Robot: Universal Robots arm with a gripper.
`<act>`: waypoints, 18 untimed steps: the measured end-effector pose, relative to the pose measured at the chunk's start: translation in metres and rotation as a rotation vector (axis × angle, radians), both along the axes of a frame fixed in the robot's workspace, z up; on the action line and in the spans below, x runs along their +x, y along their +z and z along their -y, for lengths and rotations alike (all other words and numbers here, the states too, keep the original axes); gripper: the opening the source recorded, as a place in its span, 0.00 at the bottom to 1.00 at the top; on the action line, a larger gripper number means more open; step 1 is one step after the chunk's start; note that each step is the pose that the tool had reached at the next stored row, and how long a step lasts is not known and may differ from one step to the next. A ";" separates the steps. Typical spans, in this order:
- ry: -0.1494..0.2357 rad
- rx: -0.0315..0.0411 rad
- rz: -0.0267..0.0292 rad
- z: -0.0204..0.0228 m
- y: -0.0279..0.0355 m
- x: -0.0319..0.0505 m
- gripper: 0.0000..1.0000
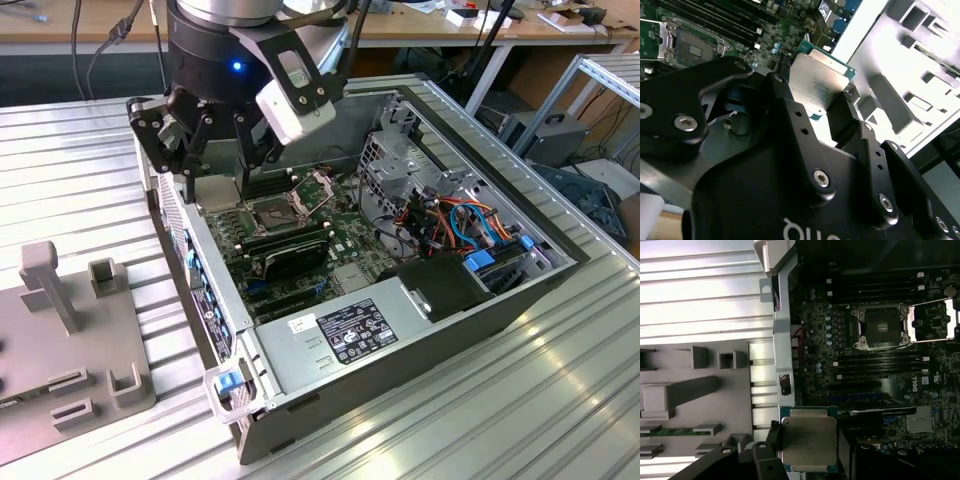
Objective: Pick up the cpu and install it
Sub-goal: 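Pick up the cpu and move it towards the insertion slot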
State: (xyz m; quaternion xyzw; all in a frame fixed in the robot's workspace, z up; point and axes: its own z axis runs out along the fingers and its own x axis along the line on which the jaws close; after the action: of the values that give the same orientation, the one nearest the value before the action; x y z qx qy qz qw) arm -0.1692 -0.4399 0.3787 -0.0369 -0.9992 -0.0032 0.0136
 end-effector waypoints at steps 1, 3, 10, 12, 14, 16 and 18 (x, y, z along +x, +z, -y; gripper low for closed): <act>0.000 -0.0001 -0.0001 0.0000 0.0000 0.0022 0.55; 0.000 -0.0001 0.0000 0.0000 -0.0001 0.0082 0.55; 0.000 -0.0001 0.0000 0.0000 -0.0003 0.0279 0.55; 0.000 -0.0001 0.0000 0.0000 -0.0003 0.0346 0.55; 0.000 0.0000 0.0000 0.0000 -0.0004 0.0398 0.55; 0.000 -0.0001 0.0000 0.0000 -0.0005 0.0452 0.55; 0.000 -0.0001 0.0000 0.0000 -0.0005 0.0521 0.55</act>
State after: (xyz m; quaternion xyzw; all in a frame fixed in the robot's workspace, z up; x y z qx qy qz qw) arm -0.1171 -0.4399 0.3782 -0.0369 -0.9992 -0.0032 0.0136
